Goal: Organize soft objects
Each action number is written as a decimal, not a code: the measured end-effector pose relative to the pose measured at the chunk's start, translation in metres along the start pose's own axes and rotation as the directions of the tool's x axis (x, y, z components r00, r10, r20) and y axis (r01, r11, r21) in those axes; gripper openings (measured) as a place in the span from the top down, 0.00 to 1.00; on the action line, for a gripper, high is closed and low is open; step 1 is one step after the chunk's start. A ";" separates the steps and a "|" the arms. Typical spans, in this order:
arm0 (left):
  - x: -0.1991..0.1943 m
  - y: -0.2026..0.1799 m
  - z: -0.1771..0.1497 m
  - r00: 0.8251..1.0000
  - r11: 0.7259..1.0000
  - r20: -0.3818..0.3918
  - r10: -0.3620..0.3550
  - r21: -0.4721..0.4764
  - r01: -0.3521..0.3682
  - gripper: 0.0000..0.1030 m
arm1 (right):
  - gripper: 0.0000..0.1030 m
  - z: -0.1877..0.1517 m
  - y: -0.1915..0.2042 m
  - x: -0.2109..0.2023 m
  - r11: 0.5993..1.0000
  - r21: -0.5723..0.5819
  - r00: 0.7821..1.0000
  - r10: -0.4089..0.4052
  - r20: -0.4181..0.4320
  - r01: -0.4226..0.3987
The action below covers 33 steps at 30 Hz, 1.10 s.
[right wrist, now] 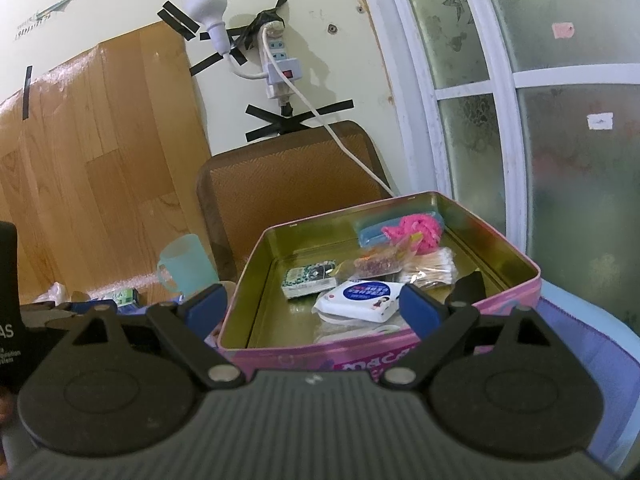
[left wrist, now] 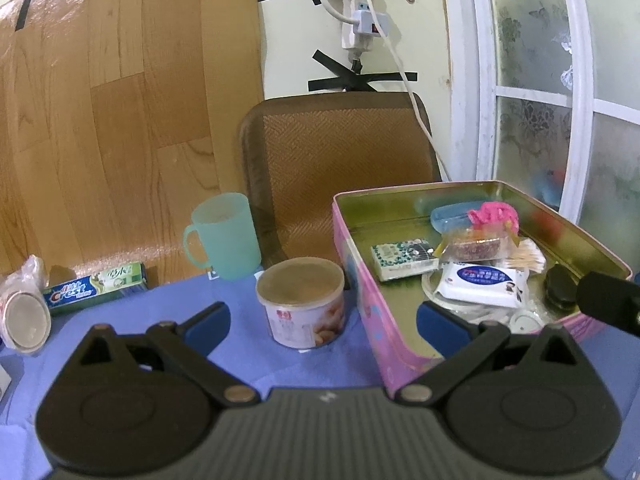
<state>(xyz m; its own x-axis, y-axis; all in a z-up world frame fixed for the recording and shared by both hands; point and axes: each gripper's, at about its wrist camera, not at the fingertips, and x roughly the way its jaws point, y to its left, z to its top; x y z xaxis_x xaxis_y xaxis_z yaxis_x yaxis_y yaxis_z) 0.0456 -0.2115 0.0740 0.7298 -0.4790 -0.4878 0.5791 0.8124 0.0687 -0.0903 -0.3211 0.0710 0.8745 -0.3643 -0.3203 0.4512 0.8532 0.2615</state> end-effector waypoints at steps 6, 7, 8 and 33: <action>0.004 -0.003 -0.003 1.000 1.000 -0.020 -0.003 0.007 0.003 0.00 | 0.08 -0.002 -0.003 0.002 1.000 0.009 1.000 -0.006 -0.004 0.006; 0.004 -0.003 -0.003 1.000 1.000 -0.022 -0.004 0.010 0.004 0.00 | 0.08 -0.003 -0.003 0.002 1.000 0.010 1.000 -0.006 -0.006 0.006; 0.005 -0.004 -0.004 1.000 1.000 -0.025 -0.005 0.013 0.005 0.00 | 0.08 -0.003 -0.004 0.003 1.000 0.011 1.000 -0.005 -0.008 0.005; 0.009 -0.004 -0.006 0.999 1.000 -0.036 -0.020 0.008 0.021 0.00 | 0.08 -0.010 -0.009 0.009 1.000 0.030 1.000 -0.007 -0.024 0.008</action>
<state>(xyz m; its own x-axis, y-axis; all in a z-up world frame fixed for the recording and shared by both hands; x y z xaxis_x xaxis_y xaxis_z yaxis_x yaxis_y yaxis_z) 0.0477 -0.2170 0.0637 0.7042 -0.4830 -0.5203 0.5969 0.7996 0.0655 -0.0883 -0.3280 0.0566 0.8668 -0.3609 -0.3442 0.4629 0.8390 0.2859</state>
